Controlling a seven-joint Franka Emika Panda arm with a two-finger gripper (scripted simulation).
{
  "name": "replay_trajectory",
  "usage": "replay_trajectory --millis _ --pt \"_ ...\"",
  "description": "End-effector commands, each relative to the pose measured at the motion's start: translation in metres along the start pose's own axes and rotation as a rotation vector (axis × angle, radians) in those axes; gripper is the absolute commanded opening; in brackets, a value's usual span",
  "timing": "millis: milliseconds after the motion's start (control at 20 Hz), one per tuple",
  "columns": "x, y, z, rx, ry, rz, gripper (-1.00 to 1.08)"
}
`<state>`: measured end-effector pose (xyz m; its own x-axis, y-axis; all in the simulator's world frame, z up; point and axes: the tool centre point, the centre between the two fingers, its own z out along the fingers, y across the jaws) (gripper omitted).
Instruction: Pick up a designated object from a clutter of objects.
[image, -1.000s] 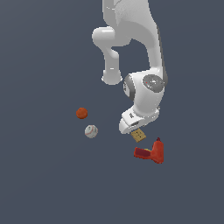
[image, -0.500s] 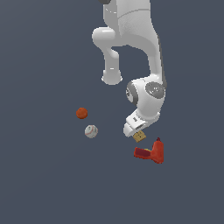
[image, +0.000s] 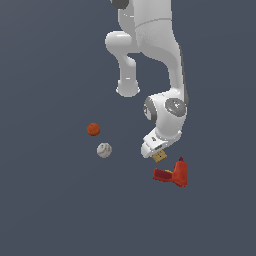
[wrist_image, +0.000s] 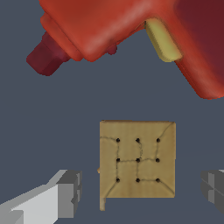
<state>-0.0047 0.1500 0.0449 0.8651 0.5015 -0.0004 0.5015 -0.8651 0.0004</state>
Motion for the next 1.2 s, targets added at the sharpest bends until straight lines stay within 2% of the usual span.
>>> replay_trajectory --millis 0,450,500,1150 --pt "-0.001 -0.001 0.012 0.0 0.0 -0.001 1.0" --pt "0.0 0.0 0.034 0.0 0.0 -0.002 1.0" --pt "0.0 0.0 0.034 0.0 0.0 -0.002 -1.0" --pt "-0.001 0.002 0.031 0.0 0.0 -0.001 -1.0"
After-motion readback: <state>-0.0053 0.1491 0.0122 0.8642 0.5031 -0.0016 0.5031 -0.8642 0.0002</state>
